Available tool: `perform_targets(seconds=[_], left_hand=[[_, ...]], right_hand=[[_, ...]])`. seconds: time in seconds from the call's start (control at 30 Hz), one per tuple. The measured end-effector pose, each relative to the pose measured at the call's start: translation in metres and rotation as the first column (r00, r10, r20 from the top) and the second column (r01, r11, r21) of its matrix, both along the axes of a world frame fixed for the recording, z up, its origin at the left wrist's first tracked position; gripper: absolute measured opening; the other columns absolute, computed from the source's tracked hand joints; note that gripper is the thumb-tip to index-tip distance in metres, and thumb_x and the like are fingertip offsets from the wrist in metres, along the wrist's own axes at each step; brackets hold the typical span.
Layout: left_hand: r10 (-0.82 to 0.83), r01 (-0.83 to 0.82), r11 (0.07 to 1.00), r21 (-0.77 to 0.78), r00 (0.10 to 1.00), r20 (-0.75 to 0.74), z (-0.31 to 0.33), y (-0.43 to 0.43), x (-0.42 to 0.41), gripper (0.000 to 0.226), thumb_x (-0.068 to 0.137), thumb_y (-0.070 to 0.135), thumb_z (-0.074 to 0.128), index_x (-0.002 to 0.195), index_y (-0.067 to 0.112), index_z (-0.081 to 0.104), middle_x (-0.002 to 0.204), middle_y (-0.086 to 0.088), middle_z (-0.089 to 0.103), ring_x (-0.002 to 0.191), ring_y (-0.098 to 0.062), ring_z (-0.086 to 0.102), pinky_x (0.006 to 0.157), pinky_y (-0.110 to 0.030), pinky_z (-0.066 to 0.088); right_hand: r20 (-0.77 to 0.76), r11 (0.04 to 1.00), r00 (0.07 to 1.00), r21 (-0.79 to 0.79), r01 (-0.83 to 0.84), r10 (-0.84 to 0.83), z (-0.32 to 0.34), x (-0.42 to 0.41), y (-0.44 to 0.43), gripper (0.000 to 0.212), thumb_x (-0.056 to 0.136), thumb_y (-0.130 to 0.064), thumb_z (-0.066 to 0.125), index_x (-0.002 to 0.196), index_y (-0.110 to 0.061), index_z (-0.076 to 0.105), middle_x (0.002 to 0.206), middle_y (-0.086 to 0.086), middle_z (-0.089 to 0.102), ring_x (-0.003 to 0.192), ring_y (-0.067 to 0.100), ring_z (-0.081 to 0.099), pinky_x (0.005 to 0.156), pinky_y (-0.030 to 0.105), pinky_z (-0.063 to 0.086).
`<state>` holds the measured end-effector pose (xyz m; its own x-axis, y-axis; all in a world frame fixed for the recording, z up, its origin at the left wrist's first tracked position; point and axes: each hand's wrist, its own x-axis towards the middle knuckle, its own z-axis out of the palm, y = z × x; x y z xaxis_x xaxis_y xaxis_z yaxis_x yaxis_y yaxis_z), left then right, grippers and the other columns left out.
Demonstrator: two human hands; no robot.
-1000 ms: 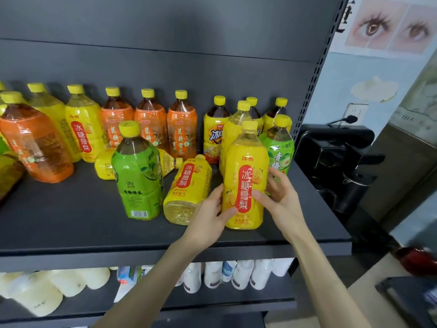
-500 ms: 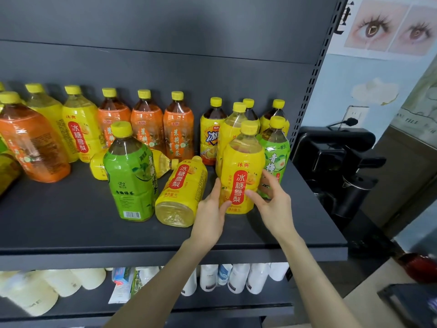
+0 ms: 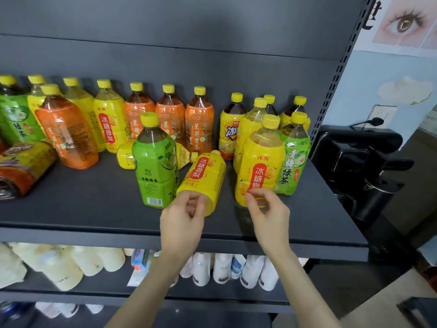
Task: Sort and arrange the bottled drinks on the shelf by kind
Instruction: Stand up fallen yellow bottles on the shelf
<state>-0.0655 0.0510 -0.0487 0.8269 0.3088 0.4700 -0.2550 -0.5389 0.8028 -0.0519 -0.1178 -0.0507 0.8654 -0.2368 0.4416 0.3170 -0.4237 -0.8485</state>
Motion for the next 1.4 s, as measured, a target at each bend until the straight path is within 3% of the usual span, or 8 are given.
perform_targets(seconds=[0.27, 0.47, 0.6, 0.73, 0.87, 1.03, 1.13, 1.4], left_hand=[[0.036, -0.048, 0.998, -0.042, 0.970, -0.241, -0.005, 0.045, 0.013, 0.045, 0.088, 0.048, 0.058, 0.109, 0.009, 0.064, 0.095, -0.002, 0.071, 0.091, -0.017, 0.066, 0.086, -0.037, 0.052], [-0.194, 0.181, 0.981, -0.068, 0.915, -0.355, -0.005, 0.060, 0.030, 0.036, 0.089, 0.057, 0.051, 0.072, 0.026, 0.052, 0.073, 0.000, 0.064, 0.082, -0.024, 0.067, 0.082, -0.040, 0.052], [-0.337, 0.264, 0.936, -0.235, 0.864, -0.375, -0.007, 0.068, 0.038, 0.045, 0.086, 0.060, 0.052, 0.077, 0.019, 0.068, 0.071, 0.002, 0.071, 0.071, -0.012, 0.066, 0.071, -0.026, 0.050], [-0.454, 0.354, 0.879, -0.321, 0.827, -0.332, -0.007, 0.070, 0.037, 0.024, 0.087, 0.048, 0.061, 0.068, 0.032, 0.059, 0.056, 0.025, 0.062, 0.060, 0.016, 0.059, 0.053, -0.002, 0.042], [-0.592, 0.450, 0.761, -0.468, 0.776, -0.217, -0.013, 0.075, 0.035, 0.011, 0.085, 0.024, 0.069, 0.083, 0.031, 0.060, 0.070, 0.024, 0.068, 0.072, 0.013, 0.064, 0.060, -0.002, 0.044], [-0.655, 0.532, 0.716, -0.452, 0.736, -0.171, -0.018, 0.080, 0.031, 0.035, 0.082, 0.014, 0.071, 0.111, 0.025, 0.055, 0.102, 0.017, 0.065, 0.091, 0.013, 0.062, 0.074, -0.004, 0.045], [-0.680, 0.568, 0.704, -0.426, 0.712, -0.176, -0.020, 0.082, 0.033, 0.046, 0.085, 0.013, 0.067, 0.124, 0.026, 0.047, 0.112, 0.020, 0.060, 0.101, 0.016, 0.057, 0.079, -0.004, 0.044], [-0.691, 0.591, 0.702, -0.397, 0.701, -0.178, -0.030, 0.079, 0.042, 0.055, 0.084, 0.008, 0.066, 0.126, 0.033, 0.042, 0.122, 0.022, 0.056, 0.115, 0.009, 0.053, 0.090, -0.008, 0.043]], right_hand=[[-0.278, 0.993, 0.954, 0.061, -0.099, 0.112, 0.002, 0.034, 0.063, 0.048, 0.091, -0.042, 0.060, 0.131, -0.016, 0.052, 0.106, -0.012, 0.056, 0.087, -0.003, 0.055, 0.071, 0.011, 0.042], [-0.456, 0.956, 0.879, 0.295, 0.006, 0.136, 0.006, 0.057, 0.087, 0.047, 0.089, -0.048, 0.061, 0.123, -0.019, 0.050, 0.096, -0.009, 0.060, 0.087, 0.009, 0.060, 0.075, 0.026, 0.050], [-0.408, 0.901, 0.894, 0.433, 0.007, 0.189, 0.004, 0.049, 0.087, 0.032, 0.087, -0.038, 0.067, 0.112, -0.019, 0.058, 0.092, -0.010, 0.068, 0.081, 0.004, 0.067, 0.059, 0.016, 0.052], [-0.336, 0.892, 0.919, 0.451, -0.035, 0.206, 0.001, 0.037, 0.087, 0.034, 0.086, -0.029, 0.069, 0.116, -0.013, 0.062, 0.093, -0.009, 0.072, 0.078, 0.003, 0.071, 0.059, 0.014, 0.052], [-0.275, 0.894, 0.929, 0.435, -0.111, 0.249, 0.002, 0.027, 0.081, 0.046, 0.077, -0.030, 0.072, 0.119, -0.019, 0.057, 0.101, -0.010, 0.070, 0.087, 0.001, 0.069, 0.065, 0.015, 0.053], [-0.194, 0.880, 0.927, 0.424, -0.215, 0.320, 0.002, 0.022, 0.066, 0.062, 0.066, -0.024, 0.077, 0.123, -0.028, 0.053, 0.113, -0.006, 0.068, 0.104, 0.007, 0.066, 0.082, 0.027, 0.056], [-0.166, 0.898, 0.936, 0.375, -0.231, 0.310, 0.011, 0.023, 0.065, 0.080, 0.064, -0.025, 0.078, 0.137, -0.026, 0.044, 0.119, -0.011, 0.060, 0.099, -0.006, 0.063, 0.075, 0.018, 0.055], [-0.037, 0.927, 0.967, 0.294, -0.232, 0.253, 0.014, 0.027, 0.057, 0.055, 0.083, -0.004, 0.068, 0.131, -0.023, 0.049, 0.116, -0.008, 0.062, 0.097, -0.007, 0.064, 0.072, 0.011, 0.052]])
